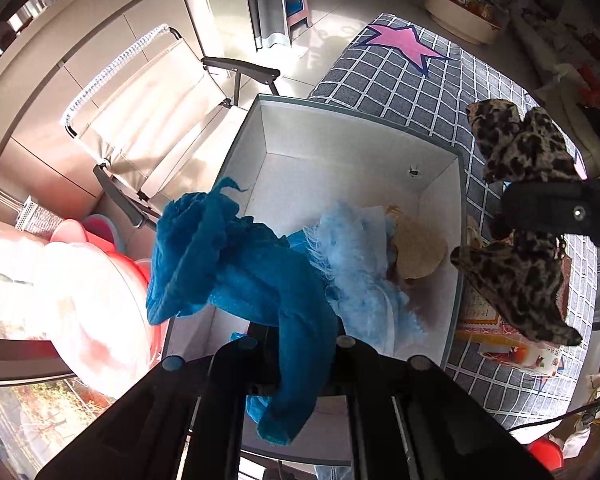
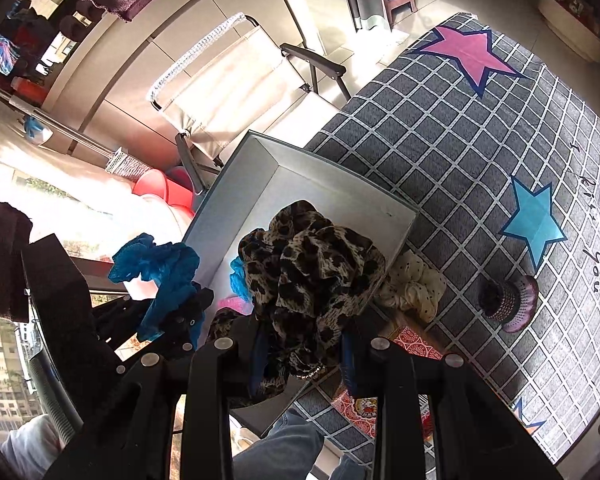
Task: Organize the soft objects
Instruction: 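Carry the blue cloth and leopard-print fabric with both tools over the box, then hold the blue cloth and leopard fabric above the box with both tools, then open both tools to drop blue cloth and leopard fabric into the box, then grasp cream polka-dot scrunchie with right tool while left tool moves toward knit sock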
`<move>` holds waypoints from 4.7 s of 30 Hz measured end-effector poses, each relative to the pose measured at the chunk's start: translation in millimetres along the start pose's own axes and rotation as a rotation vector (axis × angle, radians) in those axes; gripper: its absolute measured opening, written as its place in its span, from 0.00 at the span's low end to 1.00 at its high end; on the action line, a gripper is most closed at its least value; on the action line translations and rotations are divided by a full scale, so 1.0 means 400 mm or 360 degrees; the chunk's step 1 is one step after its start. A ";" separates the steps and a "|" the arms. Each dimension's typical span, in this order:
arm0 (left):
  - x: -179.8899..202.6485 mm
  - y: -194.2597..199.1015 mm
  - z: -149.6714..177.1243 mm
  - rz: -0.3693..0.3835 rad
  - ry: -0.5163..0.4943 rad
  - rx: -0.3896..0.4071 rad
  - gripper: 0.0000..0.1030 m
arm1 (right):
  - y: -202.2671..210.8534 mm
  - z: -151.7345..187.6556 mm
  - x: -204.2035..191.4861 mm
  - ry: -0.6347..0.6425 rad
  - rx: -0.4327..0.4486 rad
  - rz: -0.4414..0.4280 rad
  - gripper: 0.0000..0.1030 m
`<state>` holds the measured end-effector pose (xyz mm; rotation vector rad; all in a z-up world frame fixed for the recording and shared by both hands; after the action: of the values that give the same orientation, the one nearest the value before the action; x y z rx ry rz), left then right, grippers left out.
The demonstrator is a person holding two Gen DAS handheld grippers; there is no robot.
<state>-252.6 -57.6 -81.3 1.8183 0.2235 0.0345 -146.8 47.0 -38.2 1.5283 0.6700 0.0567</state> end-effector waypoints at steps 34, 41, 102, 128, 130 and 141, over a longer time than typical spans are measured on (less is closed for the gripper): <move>-0.023 -0.048 -0.015 0.0008 0.0052 -0.0072 0.09 | -0.052 -0.043 -0.022 0.0020 -0.0045 0.0024 0.30; -0.024 -0.050 -0.017 0.0006 0.0053 -0.0076 0.09 | -0.061 -0.048 -0.023 0.0025 -0.0047 0.0028 0.30; 0.001 -0.064 -0.027 0.0219 0.0179 -0.0119 1.00 | 0.034 -0.080 0.072 -0.0002 0.0096 0.0170 0.87; 0.098 -0.015 -0.059 0.0219 0.0068 -0.0218 1.00 | -0.340 -0.075 0.388 -0.0451 -0.0738 -0.0105 0.64; 0.105 -0.018 -0.066 0.0210 0.0053 -0.0229 1.00 | -0.357 -0.070 0.389 -0.0433 -0.0795 -0.0136 0.59; 0.168 0.013 -0.145 0.0230 0.0000 -0.0174 1.00 | -0.220 -0.069 0.462 -0.0590 -0.0511 -0.0474 0.22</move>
<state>-194.2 7.9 -67.8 1.7226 0.0879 0.1457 -39.5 145.5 -184.5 1.0803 0.5520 -0.3237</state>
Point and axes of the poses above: each gripper's, at about its wrist camera, not at the fingertips, and y roughly against the way its jaws point, x to its right, z to its underside, the point moved 3 cm from there along -y, roughly the way its jaws point, and after that the axes turned 13 degrees about -y, right-handed, at the moved point
